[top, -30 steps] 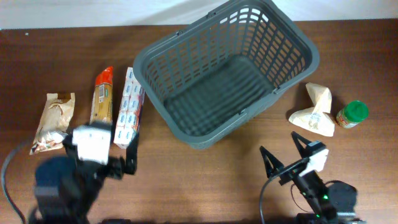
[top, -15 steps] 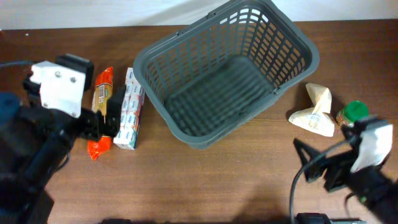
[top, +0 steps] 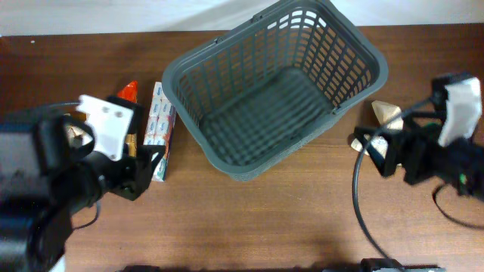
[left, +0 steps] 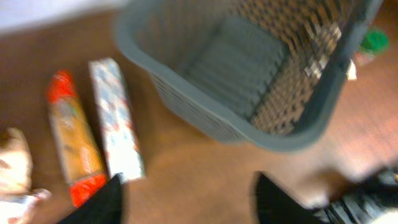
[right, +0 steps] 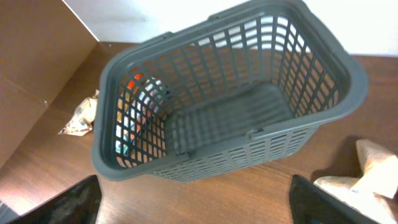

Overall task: Pack container
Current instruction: 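Move both grippers to the rim of the gray basket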

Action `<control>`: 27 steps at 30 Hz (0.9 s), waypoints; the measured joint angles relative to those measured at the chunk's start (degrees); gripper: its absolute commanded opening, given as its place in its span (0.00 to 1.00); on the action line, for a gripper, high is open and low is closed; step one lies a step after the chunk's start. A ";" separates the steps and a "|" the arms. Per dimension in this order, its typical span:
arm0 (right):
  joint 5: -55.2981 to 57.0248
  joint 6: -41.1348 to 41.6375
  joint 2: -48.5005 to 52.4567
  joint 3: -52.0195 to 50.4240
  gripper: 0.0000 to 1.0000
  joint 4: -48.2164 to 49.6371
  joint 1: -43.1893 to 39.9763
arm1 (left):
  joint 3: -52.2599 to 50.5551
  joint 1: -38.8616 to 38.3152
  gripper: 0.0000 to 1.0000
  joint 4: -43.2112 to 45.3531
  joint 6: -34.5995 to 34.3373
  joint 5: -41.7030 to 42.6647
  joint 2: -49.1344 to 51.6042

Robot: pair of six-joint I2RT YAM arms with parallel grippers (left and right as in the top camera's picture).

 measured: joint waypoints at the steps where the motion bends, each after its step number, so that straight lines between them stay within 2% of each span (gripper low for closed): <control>1: 0.00 -0.02 0.85 0.04 0.73 0.02 0.00 | -0.02 -0.70 0.26 -0.74 0.07 0.50 0.66; 3: 0.00 -0.35 4.55 0.22 0.54 0.22 0.00 | -0.07 -3.28 0.18 -2.08 -0.31 1.77 1.86; 4: -0.04 0.11 5.77 0.35 0.34 0.44 0.00 | -0.07 -4.98 0.04 -2.27 -0.50 2.32 2.12; 5: -0.11 0.76 9.18 0.42 0.27 0.68 0.00 | -0.07 -7.52 0.02 -2.45 -0.48 2.93 2.12; 7: 0.07 0.63 13.81 0.87 0.15 0.63 0.00 | -0.04 -11.82 0.02 -2.95 -0.61 3.41 1.79; 10: 0.44 1.44 20.46 1.97 0.04 1.53 0.00 | 0.00 -19.76 0.02 -4.42 -1.25 2.73 0.83; 14: 2.43 2.45 26.38 2.56 0.04 4.83 0.00 | 0.17 -32.63 0.02 -6.80 -5.51 -3.17 -0.02; 18: 4.66 2.99 28.35 2.95 0.04 8.00 0.00 | 0.39 -42.97 0.02 -3.87 -8.48 -7.26 1.88; 22: 5.88 3.06 28.81 3.10 0.04 8.07 0.00 | 0.92 -50.34 0.02 -2.89 -10.38 -11.04 7.56; 27: 6.51 3.08 28.89 3.19 0.04 8.02 0.00 | 0.90 -54.90 0.02 -3.26 -11.34 -15.80 18.64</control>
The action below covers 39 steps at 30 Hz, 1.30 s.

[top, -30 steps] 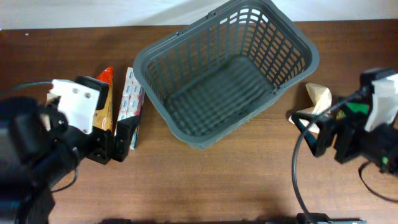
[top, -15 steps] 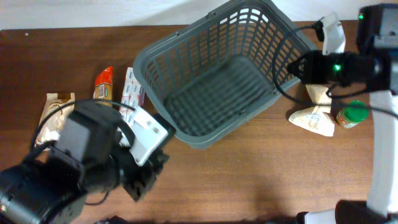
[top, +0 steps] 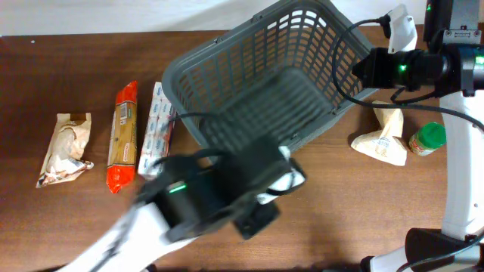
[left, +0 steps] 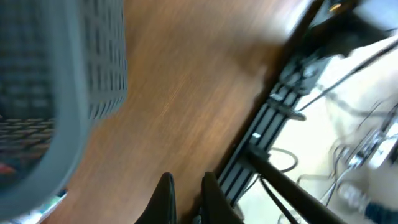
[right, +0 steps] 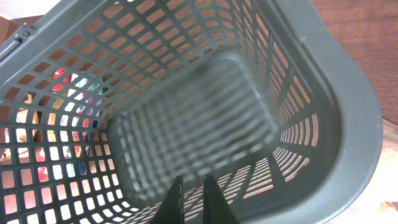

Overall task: Pack container
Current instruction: 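Move both grippers to the rim of the gray basket, then grip the basket rim with both grippers and drag it toward center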

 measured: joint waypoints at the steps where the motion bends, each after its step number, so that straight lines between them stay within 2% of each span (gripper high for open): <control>1: 0.02 0.00 0.00 0.02 0.04 -0.02 0.00 | 0.00 -0.28 0.02 0.00 -0.15 -0.61 1.68; 10: 1.49 0.17 0.00 0.02 0.04 -1.88 0.00 | 0.00 -0.04 0.02 0.28 1.70 -3.34 6.47; 18: 4.81 0.20 1.14 0.00 0.04 -4.61 0.00 | 0.00 5.05 0.02 0.48 4.52 -5.33 6.47; 29: 5.84 0.39 5.92 -0.02 0.04 -4.13 0.00 | -0.24 6.67 0.02 1.75 5.57 -4.50 6.75; 34: 5.84 0.55 6.97 -0.02 0.04 -3.72 0.00 | -0.76 6.78 0.02 0.24 6.16 -1.07 8.81; 39: 5.81 0.57 7.08 -0.02 0.04 -4.20 0.00 | -1.03 6.93 0.02 0.63 6.40 -2.05 10.56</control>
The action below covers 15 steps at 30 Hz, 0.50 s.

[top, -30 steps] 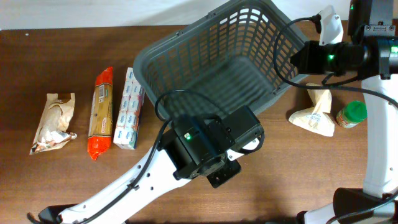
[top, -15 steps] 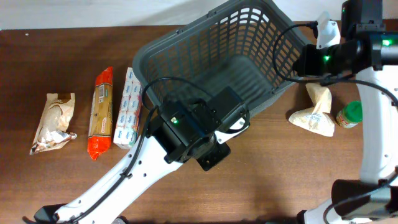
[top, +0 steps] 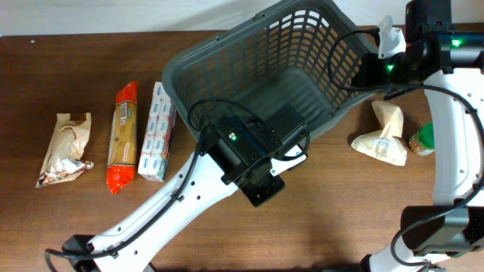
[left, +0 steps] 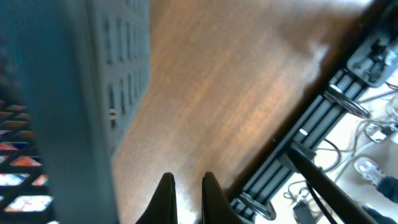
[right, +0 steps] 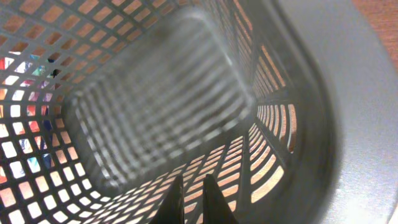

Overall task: Pack container
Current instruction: 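Grip the basket rim with both grippers and drag it toward center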

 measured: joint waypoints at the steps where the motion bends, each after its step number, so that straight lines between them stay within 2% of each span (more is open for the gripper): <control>1: 0.00 -0.02 0.00 0.00 0.04 -0.42 0.00 | -0.02 0.24 0.02 0.57 -0.02 -0.50 0.11; 5: 0.00 -0.57 0.00 0.00 0.04 -2.62 0.00 | -0.02 2.56 0.02 1.70 0.04 -0.87 0.15; 15: 0.00 -1.38 0.00 0.00 0.04 -6.05 0.00 | -0.04 14.12 0.02 4.00 0.17 -2.58 0.15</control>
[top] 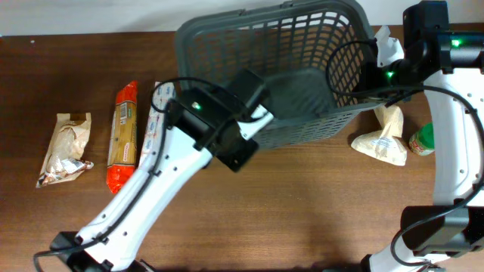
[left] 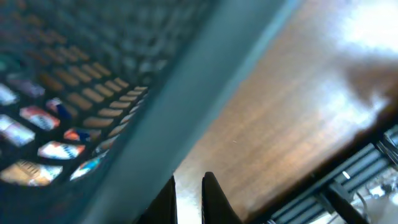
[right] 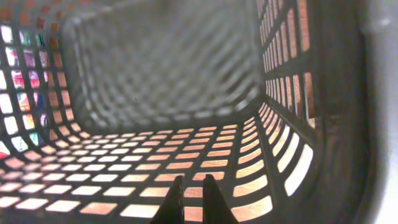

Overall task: Pack container
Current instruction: 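Grip the basket rim with both grippers and drag it toward center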

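Note:
The grey slatted basket [top: 302, 34] lies at the back middle of the table, its long side in line with the table's far edge. My left gripper [top: 249, 89] is at its near left rim. In the left wrist view the left gripper [left: 186, 199] is shut with only a slit between the fingers, the rim [left: 186, 93] running right beside them. My right gripper [top: 368, 75] reaches over the right rim. In the right wrist view the right gripper [right: 191, 199] is shut inside the basket, over the slatted floor [right: 155, 162].
Left of the basket lie a beige snack bag [top: 64, 147], an orange pasta pack [top: 121, 136] and a white-blue box [top: 155, 125], partly under my left arm. A beige bag [top: 386, 136] and a green-lidded jar [top: 423, 140] sit at the right.
The basket has turned from a diagonal lie to square with the far edge and shifted back. My left gripper has moved from the near corner up to the near left rim.
Both grippers were low and open at the table's sides, with the basket lying diagonally. Then both were shut, the left in front of the basket and the right above its far right end. The right then sat inside the rim, and now the basket is turned square.

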Action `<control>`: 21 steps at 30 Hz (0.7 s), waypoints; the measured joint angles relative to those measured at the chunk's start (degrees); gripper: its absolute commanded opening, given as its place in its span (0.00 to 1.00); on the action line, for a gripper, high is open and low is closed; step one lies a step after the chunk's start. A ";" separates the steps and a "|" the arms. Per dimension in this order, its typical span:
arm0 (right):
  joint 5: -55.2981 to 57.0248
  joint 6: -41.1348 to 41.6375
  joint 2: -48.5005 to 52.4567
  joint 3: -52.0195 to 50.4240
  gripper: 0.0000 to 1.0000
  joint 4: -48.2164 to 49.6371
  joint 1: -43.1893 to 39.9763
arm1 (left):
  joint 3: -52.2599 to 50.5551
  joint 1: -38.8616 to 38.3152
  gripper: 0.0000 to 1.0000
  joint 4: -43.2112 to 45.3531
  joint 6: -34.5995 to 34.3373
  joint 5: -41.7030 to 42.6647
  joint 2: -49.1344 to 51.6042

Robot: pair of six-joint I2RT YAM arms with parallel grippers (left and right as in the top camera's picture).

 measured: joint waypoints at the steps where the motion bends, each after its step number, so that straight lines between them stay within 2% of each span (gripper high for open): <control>1: 0.00 0.02 0.00 0.00 0.04 -0.44 0.00 | 0.00 0.85 0.02 0.39 0.00 -0.04 0.00; 9: 0.02 -0.09 0.00 0.00 0.04 -4.20 0.00 | 0.00 4.59 0.02 2.49 1.05 -0.39 0.00; 14: 0.07 -0.15 0.00 -0.02 0.04 -0.28 0.00 | 0.00 4.79 0.02 2.12 1.29 -0.37 0.00; 21: 0.07 -0.20 -0.13 0.63 0.04 7.19 0.00 | -0.13 4.79 0.02 -7.89 1.29 0.33 -0.37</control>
